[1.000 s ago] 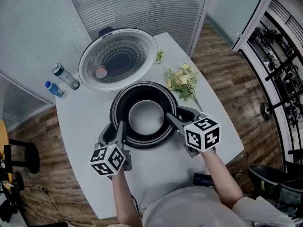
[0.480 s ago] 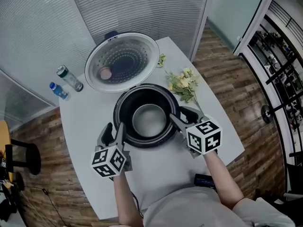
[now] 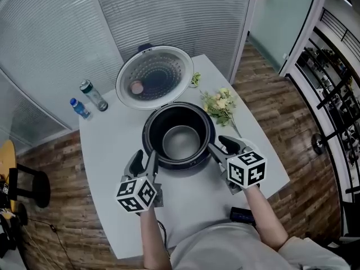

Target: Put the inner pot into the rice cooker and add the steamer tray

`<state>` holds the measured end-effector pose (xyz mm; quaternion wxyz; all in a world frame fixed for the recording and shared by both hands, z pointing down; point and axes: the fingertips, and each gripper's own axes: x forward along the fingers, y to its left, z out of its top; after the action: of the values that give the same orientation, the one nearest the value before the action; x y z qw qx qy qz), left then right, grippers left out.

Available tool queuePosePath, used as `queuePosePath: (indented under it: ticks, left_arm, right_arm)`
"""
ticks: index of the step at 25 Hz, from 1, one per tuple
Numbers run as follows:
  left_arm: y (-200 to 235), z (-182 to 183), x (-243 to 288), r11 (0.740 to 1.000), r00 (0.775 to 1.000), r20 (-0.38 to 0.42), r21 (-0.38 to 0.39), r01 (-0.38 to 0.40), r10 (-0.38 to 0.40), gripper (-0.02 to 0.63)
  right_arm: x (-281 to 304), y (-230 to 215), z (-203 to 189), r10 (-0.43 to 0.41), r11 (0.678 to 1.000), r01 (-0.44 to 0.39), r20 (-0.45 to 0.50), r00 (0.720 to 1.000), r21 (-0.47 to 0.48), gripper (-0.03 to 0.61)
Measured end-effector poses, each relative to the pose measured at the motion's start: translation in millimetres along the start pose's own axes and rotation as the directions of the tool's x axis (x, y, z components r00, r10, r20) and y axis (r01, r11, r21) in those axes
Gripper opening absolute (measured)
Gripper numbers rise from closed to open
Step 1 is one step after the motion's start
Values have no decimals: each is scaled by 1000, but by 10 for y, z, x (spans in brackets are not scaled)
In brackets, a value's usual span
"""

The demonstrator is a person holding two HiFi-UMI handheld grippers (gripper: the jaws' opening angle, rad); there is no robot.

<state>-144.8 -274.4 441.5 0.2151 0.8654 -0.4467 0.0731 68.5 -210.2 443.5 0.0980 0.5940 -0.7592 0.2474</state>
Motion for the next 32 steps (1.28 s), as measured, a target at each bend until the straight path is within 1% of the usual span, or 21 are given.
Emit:
queuePosePath:
  ticks: [10,15,21,27,32]
  left_arm:
    - [-203,7,-607,999,999,45,14,28,-29,196]
    - [-329,-110,-907,998,997,46,26,53,-54,196]
    - [-519,-301,-1184,995,994,35,20,101,-102,196]
    - [-754,-537,-1277,988,988,-2,23,155,-155,196]
    - [-975,-719,-1248,977,977,-37,38,211,-209,196]
  right_arm:
    - [-464,328,-162,-5,1000,4,40,999,3,186]
    - [-729,477,-338,-19,1000,18,56,998,13,186]
    - [-1063,619,-589,-52,998,51,55,997,26,186]
    - [-1399,570,-765,-110,993,108,55,992,41,186]
    - [-1671,358,-839,-173,983,167,81,982,79,186]
